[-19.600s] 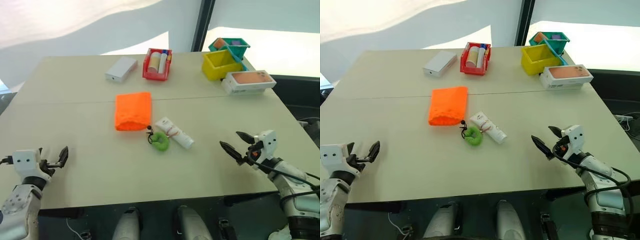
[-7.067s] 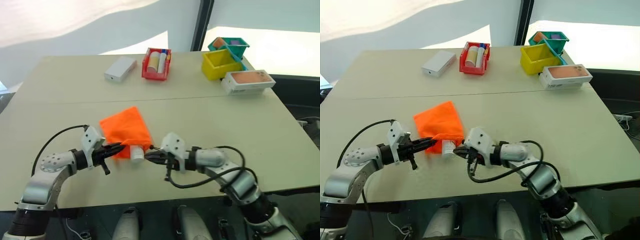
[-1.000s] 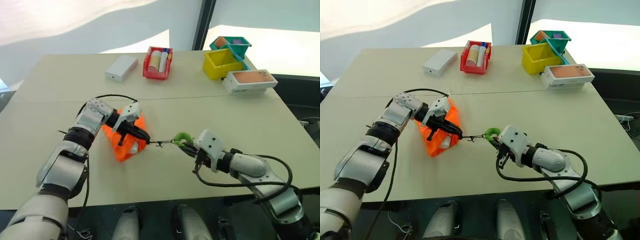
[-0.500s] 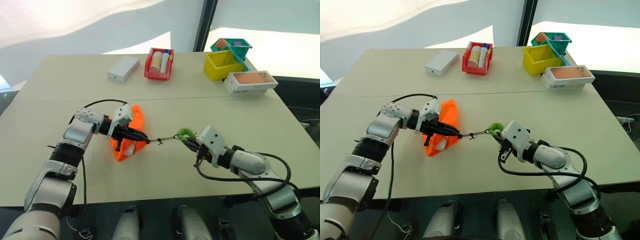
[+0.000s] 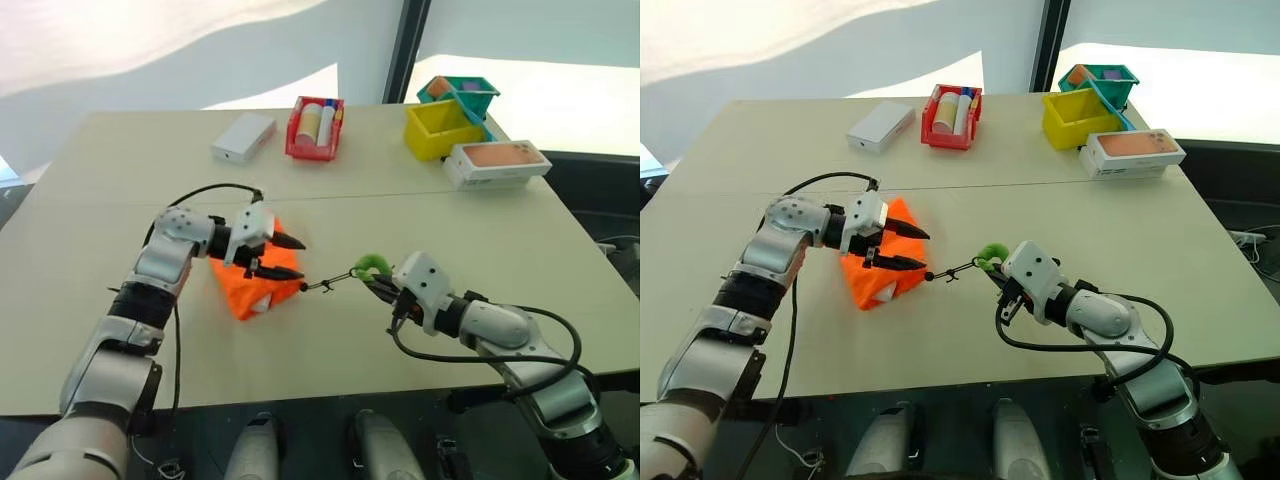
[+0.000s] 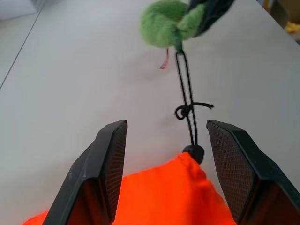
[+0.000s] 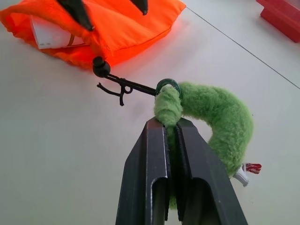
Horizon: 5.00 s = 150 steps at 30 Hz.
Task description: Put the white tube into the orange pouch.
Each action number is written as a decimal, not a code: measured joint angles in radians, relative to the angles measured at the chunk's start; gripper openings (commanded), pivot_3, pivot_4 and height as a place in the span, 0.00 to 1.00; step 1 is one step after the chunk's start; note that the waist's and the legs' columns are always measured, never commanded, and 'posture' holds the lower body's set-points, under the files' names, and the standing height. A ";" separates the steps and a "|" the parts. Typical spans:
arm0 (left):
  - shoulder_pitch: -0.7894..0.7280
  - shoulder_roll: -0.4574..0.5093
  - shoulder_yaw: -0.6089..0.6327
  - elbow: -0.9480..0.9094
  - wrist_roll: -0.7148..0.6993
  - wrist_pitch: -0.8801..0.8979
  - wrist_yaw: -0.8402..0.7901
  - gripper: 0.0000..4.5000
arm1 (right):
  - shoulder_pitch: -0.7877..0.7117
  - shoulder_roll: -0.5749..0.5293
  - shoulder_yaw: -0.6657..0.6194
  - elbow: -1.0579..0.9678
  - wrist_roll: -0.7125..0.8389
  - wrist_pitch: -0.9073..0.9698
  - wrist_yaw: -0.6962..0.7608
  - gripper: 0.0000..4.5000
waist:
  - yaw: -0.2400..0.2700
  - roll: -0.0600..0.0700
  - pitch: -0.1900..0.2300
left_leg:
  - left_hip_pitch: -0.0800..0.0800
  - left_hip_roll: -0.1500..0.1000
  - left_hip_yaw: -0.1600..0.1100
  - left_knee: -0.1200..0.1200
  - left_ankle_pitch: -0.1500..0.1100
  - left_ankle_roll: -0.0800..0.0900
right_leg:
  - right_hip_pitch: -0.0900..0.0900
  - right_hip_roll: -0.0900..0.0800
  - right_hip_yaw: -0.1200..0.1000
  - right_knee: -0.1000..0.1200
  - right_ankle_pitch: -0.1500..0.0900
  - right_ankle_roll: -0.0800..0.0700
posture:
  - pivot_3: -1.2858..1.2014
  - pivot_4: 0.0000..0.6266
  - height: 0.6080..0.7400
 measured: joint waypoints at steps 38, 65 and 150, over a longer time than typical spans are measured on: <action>0.421 0.066 0.034 -0.285 0.534 -0.543 0.738 0.64 | 0.028 0.068 -0.132 -0.040 0.326 0.111 0.016 0.00 | 0.001 0.001 0.000 | 0.004 0.001 0.002 -0.001 0.000 0.000 | 0.003 -0.002 0.001 0.000 0.000 0.000 | 0.52 0.24 1.00; 0.347 0.024 -0.046 -0.194 0.652 -0.564 0.911 0.64 | 0.046 0.073 -0.139 -0.042 0.400 0.105 -0.004 0.00 | 0.001 0.001 0.000 | 0.004 0.001 0.002 -0.002 0.000 0.000 | 0.002 -0.002 0.001 -0.001 0.000 0.000 | 0.52 0.24 1.00; 0.835 0.072 0.632 -0.578 -0.443 0.506 0.919 1.00 | 0.075 -0.017 -0.216 0.265 0.233 -0.160 0.200 0.93 | -0.001 0.002 0.000 | 0.011 0.001 0.005 -0.016 0.000 -0.001 | 0.005 -0.001 0.001 -0.013 0.000 0.000 | 0.52 0.24 1.00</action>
